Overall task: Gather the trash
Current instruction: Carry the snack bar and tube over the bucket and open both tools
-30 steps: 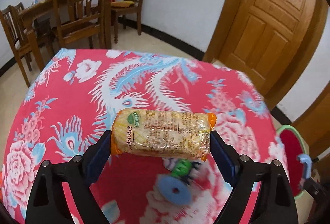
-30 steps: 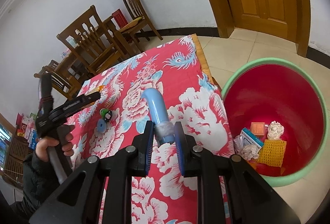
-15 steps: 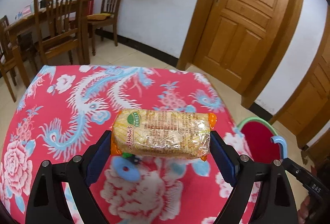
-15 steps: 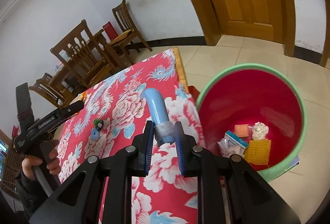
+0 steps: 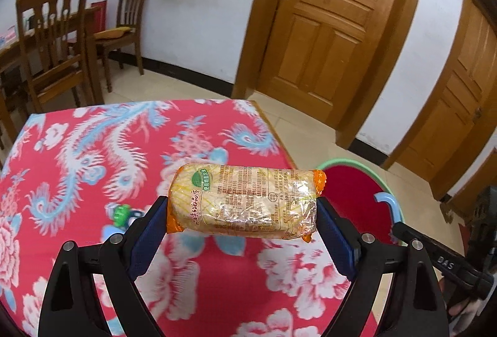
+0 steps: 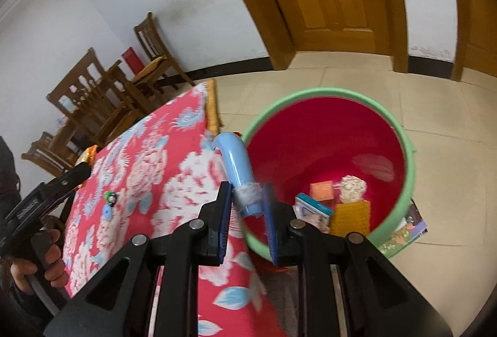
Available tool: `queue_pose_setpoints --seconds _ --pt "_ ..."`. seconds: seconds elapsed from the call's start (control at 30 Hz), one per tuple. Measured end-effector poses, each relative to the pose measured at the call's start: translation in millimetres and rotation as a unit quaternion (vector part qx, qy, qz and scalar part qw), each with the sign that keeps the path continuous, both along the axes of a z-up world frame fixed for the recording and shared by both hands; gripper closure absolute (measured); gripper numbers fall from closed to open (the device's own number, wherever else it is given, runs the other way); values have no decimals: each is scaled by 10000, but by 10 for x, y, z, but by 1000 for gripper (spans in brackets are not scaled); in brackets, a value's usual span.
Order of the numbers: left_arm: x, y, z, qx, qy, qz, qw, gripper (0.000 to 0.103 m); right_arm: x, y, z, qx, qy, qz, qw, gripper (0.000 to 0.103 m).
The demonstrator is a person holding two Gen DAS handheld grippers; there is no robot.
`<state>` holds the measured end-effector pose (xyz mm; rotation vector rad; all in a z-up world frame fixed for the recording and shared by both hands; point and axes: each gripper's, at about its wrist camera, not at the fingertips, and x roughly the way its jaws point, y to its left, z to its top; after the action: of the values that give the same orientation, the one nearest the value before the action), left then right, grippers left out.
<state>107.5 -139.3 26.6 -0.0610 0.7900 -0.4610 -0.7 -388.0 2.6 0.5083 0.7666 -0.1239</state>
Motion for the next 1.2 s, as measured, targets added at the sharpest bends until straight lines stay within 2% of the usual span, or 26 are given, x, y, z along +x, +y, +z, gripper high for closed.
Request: queue_pose_setpoints --seconds 0.53,0.6,1.2 --pt "-23 -688 -236 240 162 -549 9981 12 -29 -365 -299 73 352 -392 9986 78" --pt "-28 -753 -245 258 168 -602 9977 12 -34 -396 -315 123 347 -422 9984 74" --pt "-98 -1422 -387 386 199 -1368 9896 12 -350 -579 -79 -77 5 -763 9971 71"
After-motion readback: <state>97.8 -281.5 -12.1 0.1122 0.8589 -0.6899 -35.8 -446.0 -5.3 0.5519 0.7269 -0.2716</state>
